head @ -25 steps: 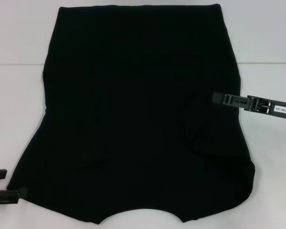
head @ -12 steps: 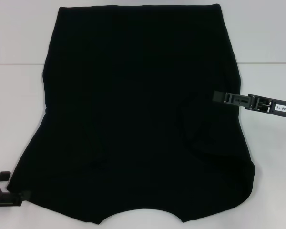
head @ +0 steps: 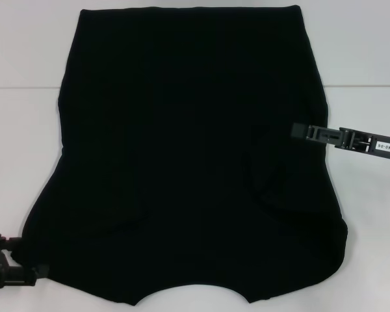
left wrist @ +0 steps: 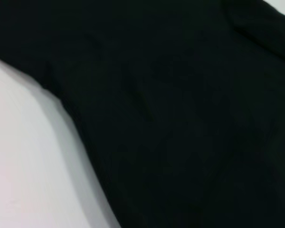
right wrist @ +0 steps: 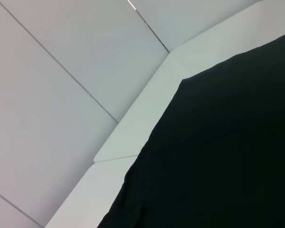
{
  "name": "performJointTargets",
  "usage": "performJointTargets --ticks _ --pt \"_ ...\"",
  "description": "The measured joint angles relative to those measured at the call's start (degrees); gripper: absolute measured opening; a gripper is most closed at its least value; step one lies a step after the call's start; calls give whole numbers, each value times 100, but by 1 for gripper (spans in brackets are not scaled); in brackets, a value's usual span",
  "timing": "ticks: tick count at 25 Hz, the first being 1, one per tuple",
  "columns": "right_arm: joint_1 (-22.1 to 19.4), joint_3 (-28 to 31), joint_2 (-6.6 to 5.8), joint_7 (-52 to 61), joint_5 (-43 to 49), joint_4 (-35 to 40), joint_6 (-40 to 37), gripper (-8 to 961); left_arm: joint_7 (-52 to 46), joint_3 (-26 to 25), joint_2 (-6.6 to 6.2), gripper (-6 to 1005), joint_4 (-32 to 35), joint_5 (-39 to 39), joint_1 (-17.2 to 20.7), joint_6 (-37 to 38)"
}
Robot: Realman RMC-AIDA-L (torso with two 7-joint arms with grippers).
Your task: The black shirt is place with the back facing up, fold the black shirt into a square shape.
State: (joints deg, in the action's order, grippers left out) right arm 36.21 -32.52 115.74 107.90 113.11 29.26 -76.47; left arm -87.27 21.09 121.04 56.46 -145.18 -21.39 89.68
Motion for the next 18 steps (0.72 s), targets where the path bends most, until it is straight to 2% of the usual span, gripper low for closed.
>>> performJointTargets --ticks 18 --pt "-4 49 -8 3 1 10 -38 827 0 0 -11 893 6 -12 -145 268"
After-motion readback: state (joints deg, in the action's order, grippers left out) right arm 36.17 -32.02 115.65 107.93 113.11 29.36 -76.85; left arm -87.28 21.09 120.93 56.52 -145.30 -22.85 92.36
